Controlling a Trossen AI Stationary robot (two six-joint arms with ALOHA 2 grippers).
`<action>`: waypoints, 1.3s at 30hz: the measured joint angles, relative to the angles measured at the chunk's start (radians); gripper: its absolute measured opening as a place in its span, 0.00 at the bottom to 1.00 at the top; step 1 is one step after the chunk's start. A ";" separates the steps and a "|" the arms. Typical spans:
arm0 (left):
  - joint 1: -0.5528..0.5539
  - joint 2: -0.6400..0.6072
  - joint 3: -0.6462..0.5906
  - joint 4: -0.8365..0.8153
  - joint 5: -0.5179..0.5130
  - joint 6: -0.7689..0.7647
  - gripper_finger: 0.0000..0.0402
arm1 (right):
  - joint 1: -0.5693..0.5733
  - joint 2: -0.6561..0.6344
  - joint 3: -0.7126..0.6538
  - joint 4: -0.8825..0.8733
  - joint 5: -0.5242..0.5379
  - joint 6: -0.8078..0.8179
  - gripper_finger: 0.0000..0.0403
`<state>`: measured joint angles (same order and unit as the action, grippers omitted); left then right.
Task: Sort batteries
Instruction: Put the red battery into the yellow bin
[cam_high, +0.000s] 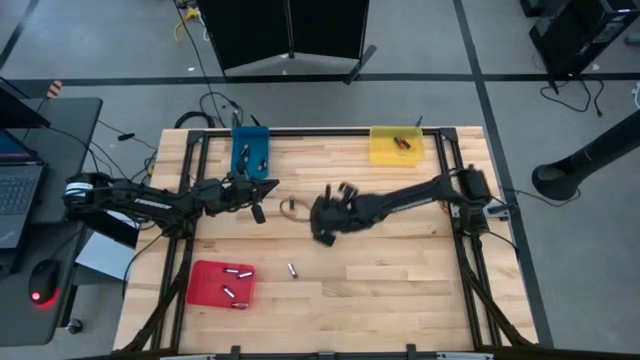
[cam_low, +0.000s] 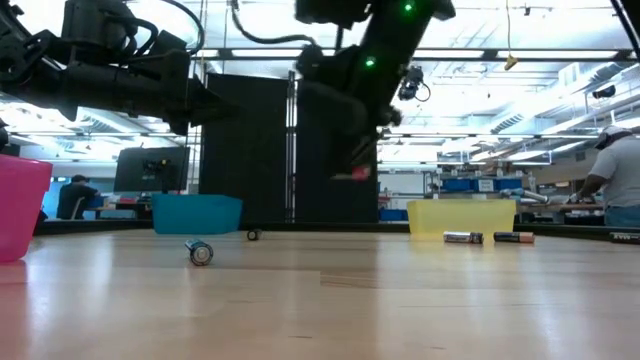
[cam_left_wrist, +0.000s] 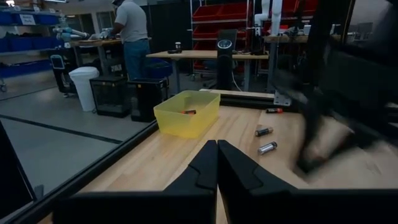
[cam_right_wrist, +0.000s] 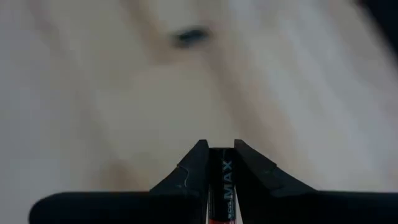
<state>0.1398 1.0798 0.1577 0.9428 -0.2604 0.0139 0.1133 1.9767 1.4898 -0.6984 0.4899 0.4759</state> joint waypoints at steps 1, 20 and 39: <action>0.000 0.000 0.000 0.000 0.000 0.000 0.04 | -0.017 -0.023 -0.001 -0.039 0.025 0.000 0.15; -0.005 0.000 0.000 -0.034 0.000 -0.002 0.04 | -0.652 -0.196 -0.091 -0.237 0.061 -0.126 0.15; -0.005 0.000 0.000 -0.029 0.000 0.000 0.04 | -0.926 -0.195 -0.399 0.145 -0.153 -0.225 0.15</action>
<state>0.1352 1.0801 0.1577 0.9143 -0.2607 0.0135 -0.8125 1.7817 1.0904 -0.5531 0.3370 0.2506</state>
